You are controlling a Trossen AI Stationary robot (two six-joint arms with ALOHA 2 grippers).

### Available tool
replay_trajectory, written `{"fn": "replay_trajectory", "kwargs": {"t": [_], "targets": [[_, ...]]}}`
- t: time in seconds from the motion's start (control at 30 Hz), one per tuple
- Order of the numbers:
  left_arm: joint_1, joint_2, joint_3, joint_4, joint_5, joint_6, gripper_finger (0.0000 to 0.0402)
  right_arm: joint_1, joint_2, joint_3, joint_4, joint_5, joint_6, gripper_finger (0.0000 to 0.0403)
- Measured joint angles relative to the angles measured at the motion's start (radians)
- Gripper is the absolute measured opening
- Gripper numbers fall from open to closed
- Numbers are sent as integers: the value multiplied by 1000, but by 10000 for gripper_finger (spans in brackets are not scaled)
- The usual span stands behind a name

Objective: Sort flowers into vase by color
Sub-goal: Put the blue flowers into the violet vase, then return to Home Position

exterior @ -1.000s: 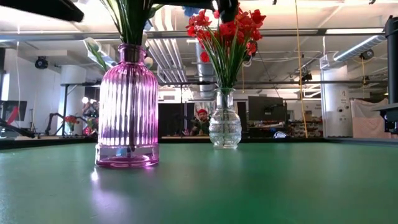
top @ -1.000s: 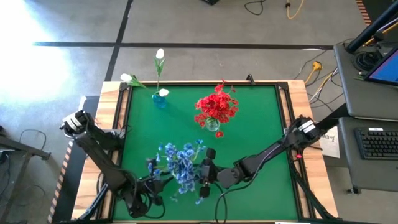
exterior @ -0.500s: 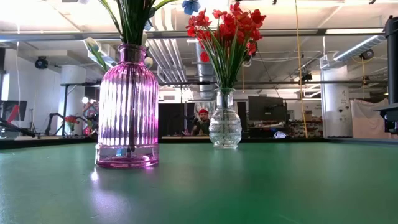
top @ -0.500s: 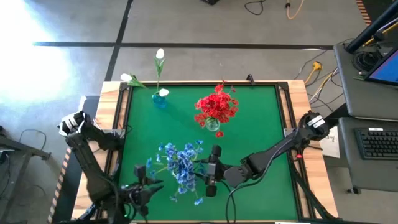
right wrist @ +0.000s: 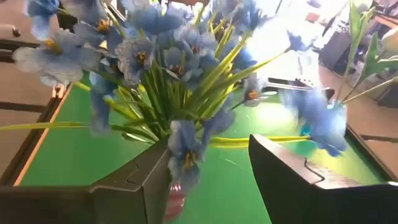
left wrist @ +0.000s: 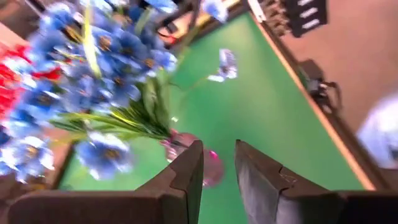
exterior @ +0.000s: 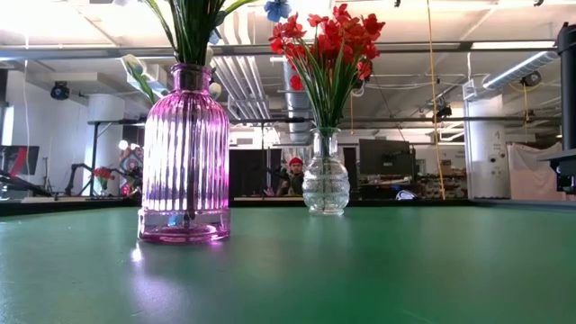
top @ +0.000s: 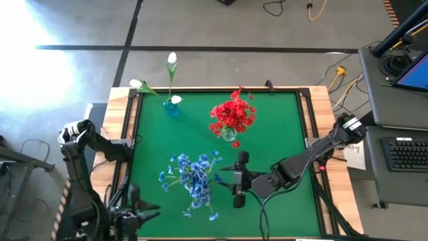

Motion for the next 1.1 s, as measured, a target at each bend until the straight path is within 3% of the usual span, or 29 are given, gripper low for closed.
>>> {"fn": "replay_trajectory", "kwargs": {"t": [0.2, 0.4, 0.53, 0.73, 1.1], "targets": [[-55, -6, -3, 74, 162, -2, 69, 20, -87, -14, -97, -1, -18, 199], [-79, -27, -4, 176, 345, 6, 11, 54, -203, -47, -192, 0, 10, 199], [-76, -40, -33, 237, 466, 42, 5, 79, -281, -94, -215, -1, 2, 199], [-62, -118, -173, 451, 481, 175, 1, 99, -415, -225, -128, -2, -2, 199], [-26, -426, -532, 703, 503, 229, 0, 104, -607, -431, 78, -30, -61, 199]]}}
